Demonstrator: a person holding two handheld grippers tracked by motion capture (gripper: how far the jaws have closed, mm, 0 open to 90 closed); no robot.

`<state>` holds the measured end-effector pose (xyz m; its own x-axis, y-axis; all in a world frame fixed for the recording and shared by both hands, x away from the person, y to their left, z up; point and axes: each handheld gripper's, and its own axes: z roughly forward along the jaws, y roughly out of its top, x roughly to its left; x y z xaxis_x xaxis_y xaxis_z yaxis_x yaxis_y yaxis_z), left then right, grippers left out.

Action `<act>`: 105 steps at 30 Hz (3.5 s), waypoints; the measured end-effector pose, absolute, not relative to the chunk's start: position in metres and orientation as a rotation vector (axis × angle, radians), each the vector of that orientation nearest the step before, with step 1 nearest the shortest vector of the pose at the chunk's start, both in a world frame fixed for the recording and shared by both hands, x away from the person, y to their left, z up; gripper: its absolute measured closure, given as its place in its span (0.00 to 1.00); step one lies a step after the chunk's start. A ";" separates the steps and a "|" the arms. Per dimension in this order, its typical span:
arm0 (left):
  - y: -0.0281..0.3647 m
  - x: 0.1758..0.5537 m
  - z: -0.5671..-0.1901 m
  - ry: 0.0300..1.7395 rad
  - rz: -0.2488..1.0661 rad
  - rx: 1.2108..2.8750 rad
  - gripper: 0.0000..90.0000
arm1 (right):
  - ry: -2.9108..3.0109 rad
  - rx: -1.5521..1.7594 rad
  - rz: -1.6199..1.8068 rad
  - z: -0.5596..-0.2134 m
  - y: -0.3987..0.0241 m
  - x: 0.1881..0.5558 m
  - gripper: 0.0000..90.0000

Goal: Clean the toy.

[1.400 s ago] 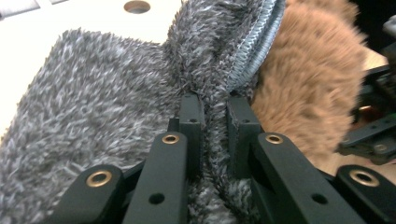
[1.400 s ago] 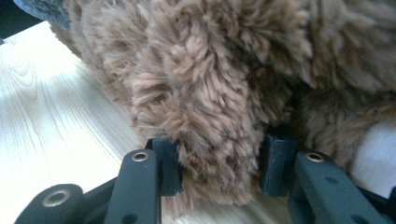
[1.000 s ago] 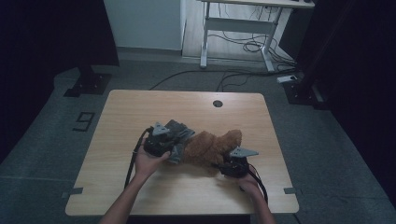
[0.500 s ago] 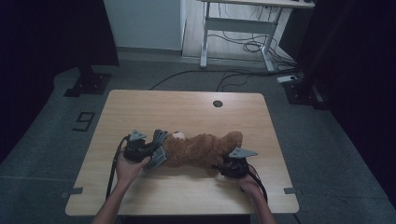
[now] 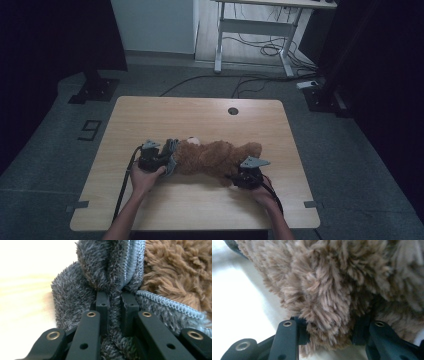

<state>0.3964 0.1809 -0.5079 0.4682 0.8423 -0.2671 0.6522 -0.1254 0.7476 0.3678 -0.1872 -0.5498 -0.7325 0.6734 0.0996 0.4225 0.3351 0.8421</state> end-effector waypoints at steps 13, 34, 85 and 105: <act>0.172 0.377 -0.447 1.094 0.394 1.841 0.87 | 2.277 1.103 1.373 -0.550 -0.196 0.384 0.65; 0.116 0.397 -0.459 1.042 0.345 1.951 0.87 | 2.256 1.161 1.350 -0.551 -0.194 0.380 0.62; 0.120 0.375 -0.474 1.015 0.322 1.929 0.87 | 2.180 1.239 1.345 -0.541 -0.206 0.372 0.62; 0.015 0.372 -0.477 0.818 0.140 2.091 0.88 | 2.206 1.204 1.421 -0.538 -0.227 0.364 0.62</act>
<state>0.3721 0.0155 -0.4770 0.7786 0.5985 -0.1885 0.5014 -0.4128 0.7604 0.3638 -0.2267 -0.5383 -0.6258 0.7507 0.2118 0.5031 0.1810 0.8451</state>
